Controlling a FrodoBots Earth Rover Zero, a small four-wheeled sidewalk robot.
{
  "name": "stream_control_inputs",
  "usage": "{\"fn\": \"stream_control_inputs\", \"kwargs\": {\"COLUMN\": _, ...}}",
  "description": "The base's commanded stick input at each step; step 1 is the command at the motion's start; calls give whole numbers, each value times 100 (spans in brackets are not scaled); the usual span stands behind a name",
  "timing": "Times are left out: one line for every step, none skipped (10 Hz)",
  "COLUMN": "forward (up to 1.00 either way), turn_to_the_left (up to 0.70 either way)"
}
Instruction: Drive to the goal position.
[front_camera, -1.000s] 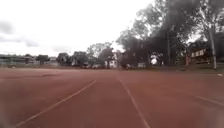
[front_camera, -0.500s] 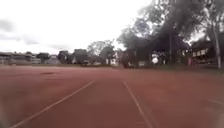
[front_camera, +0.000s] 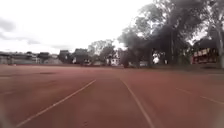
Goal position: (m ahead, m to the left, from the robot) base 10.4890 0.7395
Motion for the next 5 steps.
{"fn": "stream_control_inputs", "kwargs": {"forward": 70, "turn_to_the_left": 0}}
{"fn": "stream_control_inputs", "kwargs": {"forward": 70, "turn_to_the_left": 0}}
{"fn": "stream_control_inputs", "kwargs": {"forward": 70, "turn_to_the_left": 0}}
{"fn": "stream_control_inputs", "kwargs": {"forward": 70, "turn_to_the_left": 0}}
{"fn": "stream_control_inputs", "kwargs": {"forward": 70, "turn_to_the_left": 0}}
